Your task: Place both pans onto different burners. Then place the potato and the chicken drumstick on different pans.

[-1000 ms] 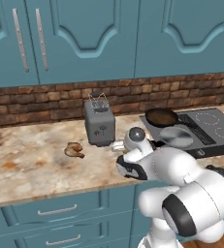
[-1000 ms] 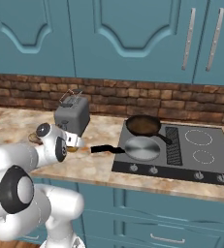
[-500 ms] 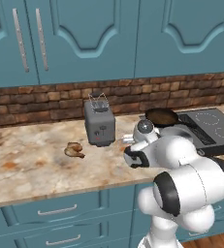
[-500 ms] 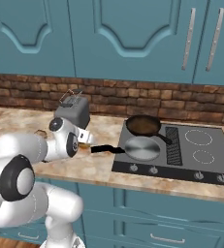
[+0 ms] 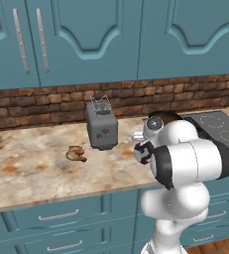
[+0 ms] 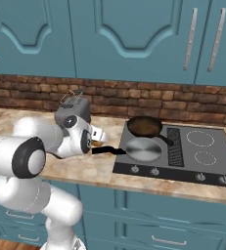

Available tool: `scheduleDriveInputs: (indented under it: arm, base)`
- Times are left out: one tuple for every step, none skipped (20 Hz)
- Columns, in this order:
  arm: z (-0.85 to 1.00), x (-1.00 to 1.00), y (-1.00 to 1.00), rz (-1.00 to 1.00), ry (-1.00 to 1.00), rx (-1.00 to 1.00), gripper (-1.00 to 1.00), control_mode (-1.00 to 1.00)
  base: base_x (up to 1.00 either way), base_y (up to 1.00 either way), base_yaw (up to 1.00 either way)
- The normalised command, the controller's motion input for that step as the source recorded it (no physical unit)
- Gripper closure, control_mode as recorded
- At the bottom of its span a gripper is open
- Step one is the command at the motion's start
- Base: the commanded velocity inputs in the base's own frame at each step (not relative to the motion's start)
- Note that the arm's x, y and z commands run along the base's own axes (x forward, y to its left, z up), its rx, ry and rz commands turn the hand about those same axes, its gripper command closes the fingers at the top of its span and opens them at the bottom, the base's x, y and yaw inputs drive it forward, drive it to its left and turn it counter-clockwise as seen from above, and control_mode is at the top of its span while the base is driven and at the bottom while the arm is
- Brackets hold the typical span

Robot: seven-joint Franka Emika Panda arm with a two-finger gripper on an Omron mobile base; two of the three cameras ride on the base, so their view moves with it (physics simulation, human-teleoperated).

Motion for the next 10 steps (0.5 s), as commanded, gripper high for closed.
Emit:
scheduleDriveInputs:
  arm:
    - [0.0,0.38,-0.45,-0.02,0.0,0.0,1.0,-1.0]
    - [0.0,0.34,-0.47,-0.01,0.0,0.0,1.0,-1.0]
    - [0.01,0.34,-0.49,-0.01,0.0,0.0,1.0,-1.0]
    - [0.06,0.39,-0.49,-0.01,0.0,0.0,1.0,-1.0]
    - [0.09,0.38,-0.47,-0.01,0.0,0.0,1.0,-1.0]
    - [0.12,0.37,-0.47,-0.01,0.0,0.0,1.0,-1.0]
    - [0.13,0.36,-0.46,-0.01,0.0,0.0,1.0,-1.0]
    - [0.14,0.4,-0.46,-0.01,0.0,0.0,1.0,-1.0]
    - [0.16,0.39,-0.44,-0.01,0.0,0.0,1.0,-1.0]
    - [0.2,0.39,-0.39,-0.01,0.0,0.0,1.0,-1.0]
  base:
    - [0.0,0.0,0.0]
    - [0.0,0.0,0.0]
    - [0.0,0.0,0.0]
    - [0.0,0.0,0.0]
    - [0.0,0.0,0.0]
    - [0.0,0.0,0.0]
    - [0.0,0.0,0.0]
    - [0.0,0.0,0.0]
    - [0.0,0.0,0.0]
    - [0.0,0.0,0.0]
